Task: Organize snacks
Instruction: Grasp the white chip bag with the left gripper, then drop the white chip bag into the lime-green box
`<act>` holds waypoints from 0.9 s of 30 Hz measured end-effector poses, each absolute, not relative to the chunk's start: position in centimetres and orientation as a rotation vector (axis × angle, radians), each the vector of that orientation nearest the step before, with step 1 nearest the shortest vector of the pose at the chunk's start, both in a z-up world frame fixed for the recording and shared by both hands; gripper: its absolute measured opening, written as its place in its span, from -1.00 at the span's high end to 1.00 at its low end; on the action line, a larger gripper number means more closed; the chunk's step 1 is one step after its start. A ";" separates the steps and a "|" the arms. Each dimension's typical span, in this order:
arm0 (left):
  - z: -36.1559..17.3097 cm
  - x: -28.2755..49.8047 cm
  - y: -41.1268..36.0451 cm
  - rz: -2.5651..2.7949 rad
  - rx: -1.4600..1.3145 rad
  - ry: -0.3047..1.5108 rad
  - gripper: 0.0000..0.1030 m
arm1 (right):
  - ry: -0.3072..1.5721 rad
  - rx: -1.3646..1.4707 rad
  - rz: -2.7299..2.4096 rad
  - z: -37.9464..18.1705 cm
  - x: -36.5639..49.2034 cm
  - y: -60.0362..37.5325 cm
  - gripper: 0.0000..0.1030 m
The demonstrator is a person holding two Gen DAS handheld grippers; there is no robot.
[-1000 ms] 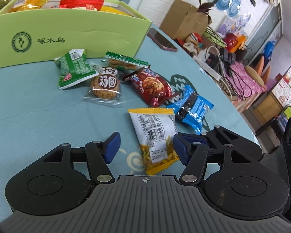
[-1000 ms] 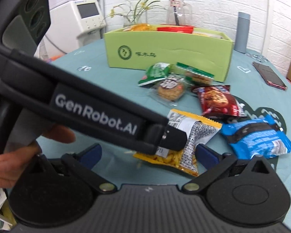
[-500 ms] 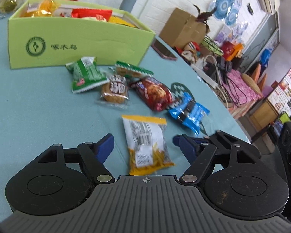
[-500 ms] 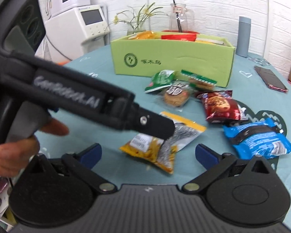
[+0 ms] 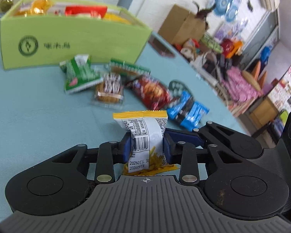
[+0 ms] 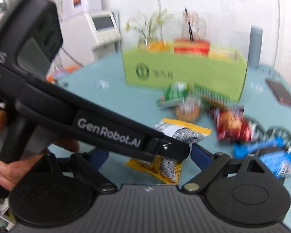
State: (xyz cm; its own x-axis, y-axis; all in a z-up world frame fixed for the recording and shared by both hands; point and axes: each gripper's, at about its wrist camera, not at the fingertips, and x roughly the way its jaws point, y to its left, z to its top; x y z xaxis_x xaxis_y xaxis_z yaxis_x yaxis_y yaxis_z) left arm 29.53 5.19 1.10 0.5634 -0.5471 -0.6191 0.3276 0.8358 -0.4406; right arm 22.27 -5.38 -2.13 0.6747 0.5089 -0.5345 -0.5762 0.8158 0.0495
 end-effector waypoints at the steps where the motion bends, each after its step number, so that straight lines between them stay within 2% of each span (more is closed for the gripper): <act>1: 1.9 29.7 5.5 -0.524 -0.307 0.803 0.79 | 0.532 -0.134 0.608 -1.4 22.3 -5.2 -0.81; 6: 4.9 32.8 6.4 -0.495 -0.324 0.763 0.79 | 0.470 -0.151 0.616 1.0 25.7 -4.5 -0.81; 14: 9.6 43.0 6.4 -0.452 -0.272 0.702 0.79 | 0.397 -0.178 0.605 5.3 36.0 -4.1 -0.74; 19: 9.2 49.8 4.8 -0.419 -0.209 0.722 0.77 | 0.440 -0.183 0.571 4.6 42.1 -5.0 -0.72; 21: 8.3 51.4 4.5 -0.388 -0.176 0.720 0.67 | 0.483 -0.180 0.556 3.5 43.8 -5.6 -0.77; 23: 8.5 51.0 5.1 -0.366 -0.163 0.651 0.19 | 0.491 -0.146 0.547 3.5 43.8 -7.2 -0.79; 26: 10.0 47.9 6.4 -0.373 -0.155 0.537 -0.13 | 0.435 -0.103 0.536 4.3 40.2 -10.4 -0.82; 27: 10.3 46.7 6.6 -0.376 -0.151 0.524 -0.15 | 0.432 -0.099 0.520 4.1 38.8 -11.4 -0.82</act>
